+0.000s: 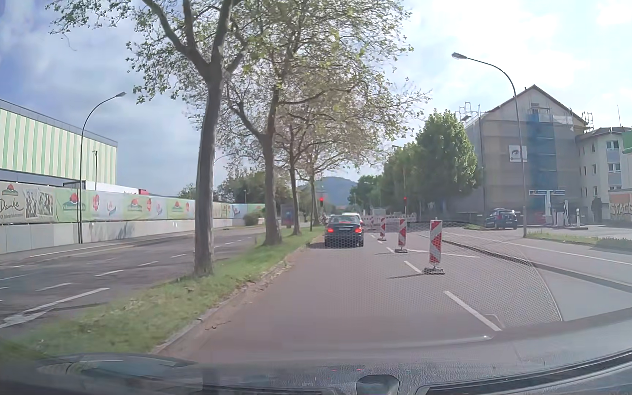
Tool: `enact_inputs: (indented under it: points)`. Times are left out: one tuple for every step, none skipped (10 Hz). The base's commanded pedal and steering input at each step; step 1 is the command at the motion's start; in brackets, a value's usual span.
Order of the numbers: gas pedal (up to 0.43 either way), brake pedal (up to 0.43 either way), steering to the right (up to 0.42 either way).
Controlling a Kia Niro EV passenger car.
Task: Follow the waypoints while adhering to traffic rules and regulations
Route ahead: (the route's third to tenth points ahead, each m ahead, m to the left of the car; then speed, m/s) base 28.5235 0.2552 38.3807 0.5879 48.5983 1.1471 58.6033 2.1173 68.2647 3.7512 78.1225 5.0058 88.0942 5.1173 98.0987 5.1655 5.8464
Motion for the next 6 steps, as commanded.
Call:
enact_inputs:
  points:
    - [0.110,0.000,0.000]
    - [0.110,0.000,0.000]
    - [0.110,0.000,0.000]
    - [0.118,0.000,0.000]
    - [0.130,0.000,0.000]
    - [0.130,0.000,0.000]
